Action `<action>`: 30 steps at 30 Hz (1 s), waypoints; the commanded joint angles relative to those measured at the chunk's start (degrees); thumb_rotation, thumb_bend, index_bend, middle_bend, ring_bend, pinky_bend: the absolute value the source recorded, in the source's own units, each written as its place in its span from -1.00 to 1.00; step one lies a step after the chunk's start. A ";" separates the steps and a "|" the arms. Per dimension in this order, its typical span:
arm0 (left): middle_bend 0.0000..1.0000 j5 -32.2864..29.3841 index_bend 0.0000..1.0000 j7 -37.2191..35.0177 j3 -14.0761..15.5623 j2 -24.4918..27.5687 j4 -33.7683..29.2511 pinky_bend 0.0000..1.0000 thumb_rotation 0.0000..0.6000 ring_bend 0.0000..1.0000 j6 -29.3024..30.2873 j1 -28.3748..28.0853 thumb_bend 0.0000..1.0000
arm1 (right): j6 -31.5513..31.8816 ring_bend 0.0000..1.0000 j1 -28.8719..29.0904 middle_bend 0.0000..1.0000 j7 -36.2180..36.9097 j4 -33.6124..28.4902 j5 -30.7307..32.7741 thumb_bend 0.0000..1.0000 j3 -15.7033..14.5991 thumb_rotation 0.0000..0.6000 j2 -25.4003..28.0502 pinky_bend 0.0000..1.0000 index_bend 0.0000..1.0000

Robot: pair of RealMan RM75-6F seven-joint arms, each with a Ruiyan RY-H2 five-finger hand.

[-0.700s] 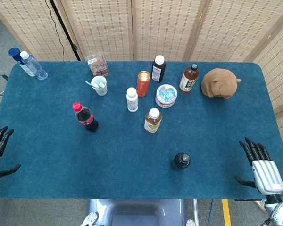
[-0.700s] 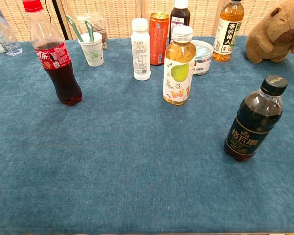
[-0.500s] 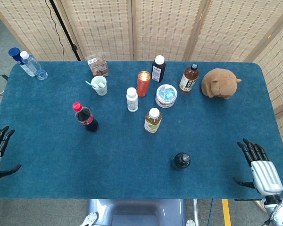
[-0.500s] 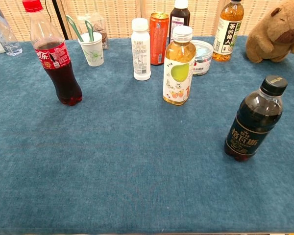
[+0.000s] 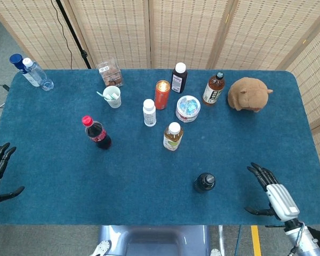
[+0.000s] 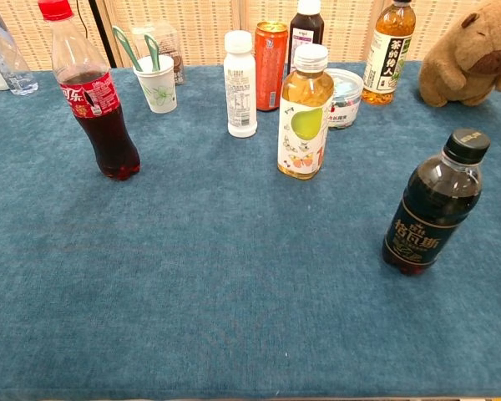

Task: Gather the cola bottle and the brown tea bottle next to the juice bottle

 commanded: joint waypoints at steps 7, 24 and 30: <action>-1.00 -0.65 -1.00 -0.79 -0.22 0.29 -0.01 -1.00 1.00 -1.00 -0.14 0.05 -1.00 | -2.19 -1.00 3.40 -1.00 5.04 5.29 -1.03 -1.00 0.22 1.00 -6.62 -1.00 -1.00; -1.00 -2.25 -1.00 -1.41 -0.86 0.18 0.11 -1.00 1.00 -1.00 -0.51 0.14 -1.00 | -8.22 -1.00 9.22 -1.00 11.86 8.52 3.19 -1.00 2.79 1.00 -15.08 -0.96 -1.00; -1.00 -2.71 -1.00 -1.61 -0.99 0.24 0.07 -1.00 1.00 -1.00 -0.74 0.17 -1.00 | -8.21 -0.91 9.82 -0.79 10.82 9.21 4.82 -1.00 3.71 1.00 -18.59 -0.60 -0.93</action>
